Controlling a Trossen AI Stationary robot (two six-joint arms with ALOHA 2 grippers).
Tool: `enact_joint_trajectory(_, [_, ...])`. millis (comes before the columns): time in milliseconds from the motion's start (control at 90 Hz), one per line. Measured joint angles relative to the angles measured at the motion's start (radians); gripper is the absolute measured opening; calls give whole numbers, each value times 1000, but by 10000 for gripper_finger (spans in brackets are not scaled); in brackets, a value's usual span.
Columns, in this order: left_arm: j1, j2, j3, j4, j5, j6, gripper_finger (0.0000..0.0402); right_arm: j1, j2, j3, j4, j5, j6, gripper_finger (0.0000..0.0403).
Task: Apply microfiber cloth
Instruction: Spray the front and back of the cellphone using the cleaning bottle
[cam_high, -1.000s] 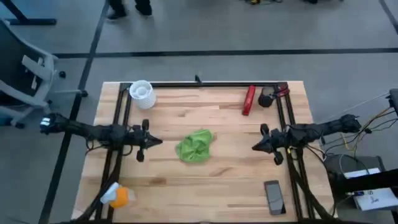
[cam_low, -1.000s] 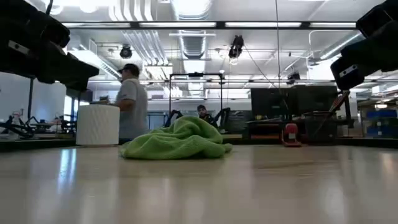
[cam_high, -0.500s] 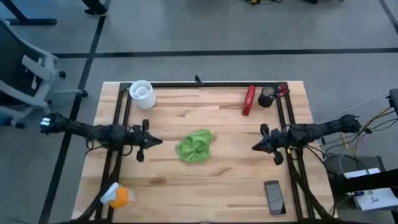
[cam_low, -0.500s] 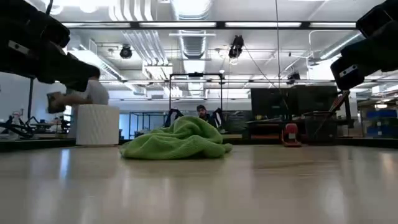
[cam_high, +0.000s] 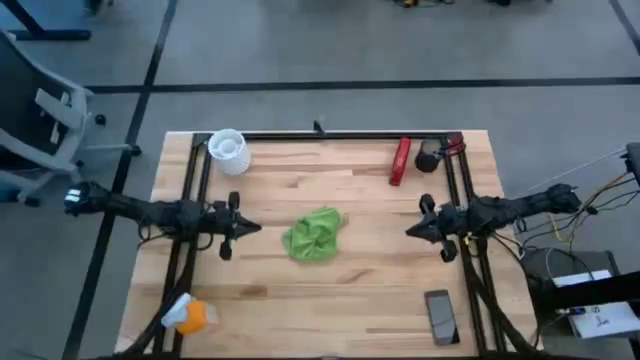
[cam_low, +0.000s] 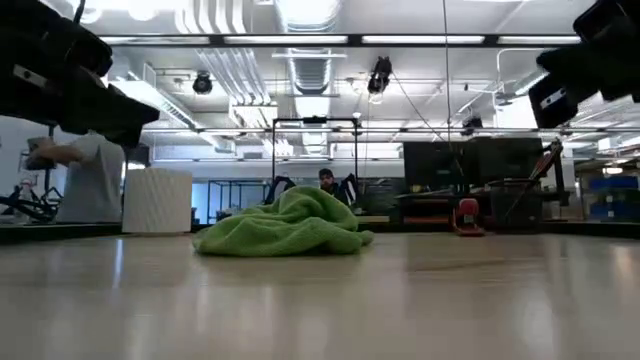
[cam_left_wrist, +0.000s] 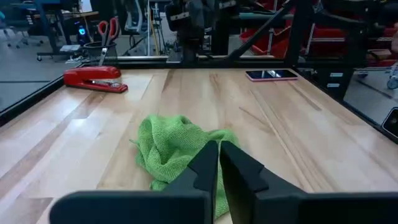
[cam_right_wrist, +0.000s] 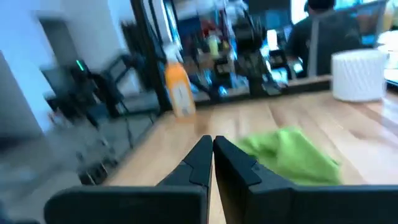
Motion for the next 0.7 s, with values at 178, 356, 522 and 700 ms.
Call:
enact_joint_trajectory(178, [0, 0, 0, 0, 0, 0, 5, 1, 58, -1, 9, 52, 107, 0])
enact_joint_trajectory(356, [0, 0, 0, 1, 0, 0, 5, 41, 159, 0, 104, -16, 204, 0])
enact_joint_trajectory(522, [0, 0, 0, 1, 0, 0, 5, 120, 266, -1, 167, -29, 318, 0])
enact_joint_trajectory(700, [0, 0, 0, 1, 0, 0, 4, 221, 366, 61, 129, -28, 406, 0])
